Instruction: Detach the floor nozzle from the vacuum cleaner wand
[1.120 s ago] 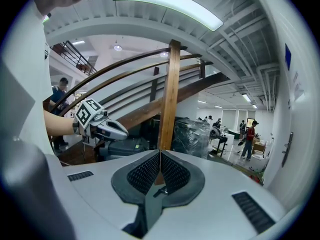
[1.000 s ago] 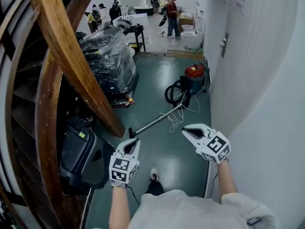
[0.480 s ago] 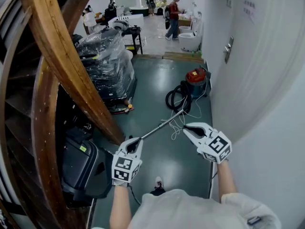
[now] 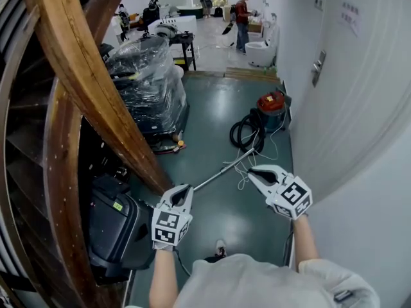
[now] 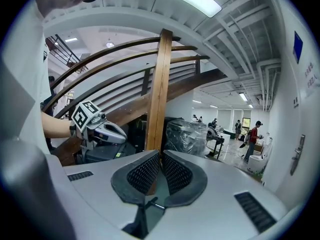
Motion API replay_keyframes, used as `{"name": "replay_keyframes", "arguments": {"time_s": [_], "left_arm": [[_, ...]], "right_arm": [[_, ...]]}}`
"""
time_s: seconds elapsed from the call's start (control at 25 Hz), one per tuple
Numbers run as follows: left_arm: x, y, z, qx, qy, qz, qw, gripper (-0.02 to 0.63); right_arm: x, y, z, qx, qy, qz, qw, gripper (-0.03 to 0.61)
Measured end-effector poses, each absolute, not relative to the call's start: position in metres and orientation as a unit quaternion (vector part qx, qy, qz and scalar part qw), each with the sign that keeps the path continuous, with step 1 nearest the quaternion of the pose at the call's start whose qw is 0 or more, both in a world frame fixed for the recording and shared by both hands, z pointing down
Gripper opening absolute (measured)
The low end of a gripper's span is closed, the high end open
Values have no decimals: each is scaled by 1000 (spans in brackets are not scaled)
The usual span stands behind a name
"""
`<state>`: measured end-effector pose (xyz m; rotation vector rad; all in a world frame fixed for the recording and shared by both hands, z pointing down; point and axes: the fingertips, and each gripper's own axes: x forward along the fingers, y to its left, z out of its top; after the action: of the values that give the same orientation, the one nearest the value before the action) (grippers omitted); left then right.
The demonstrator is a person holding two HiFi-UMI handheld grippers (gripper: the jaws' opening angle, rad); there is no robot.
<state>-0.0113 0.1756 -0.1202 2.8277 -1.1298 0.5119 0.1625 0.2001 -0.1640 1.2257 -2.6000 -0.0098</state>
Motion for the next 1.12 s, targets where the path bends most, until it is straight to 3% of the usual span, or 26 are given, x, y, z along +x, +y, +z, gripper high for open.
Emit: {"name": "replay_keyframes", "arguments": {"time_s": [1.12], "left_arm": [[-68, 70, -80, 896, -403, 176, 66, -2]], "right_arm": [[81, 82, -145, 374, -913, -12, 162, 29]]}}
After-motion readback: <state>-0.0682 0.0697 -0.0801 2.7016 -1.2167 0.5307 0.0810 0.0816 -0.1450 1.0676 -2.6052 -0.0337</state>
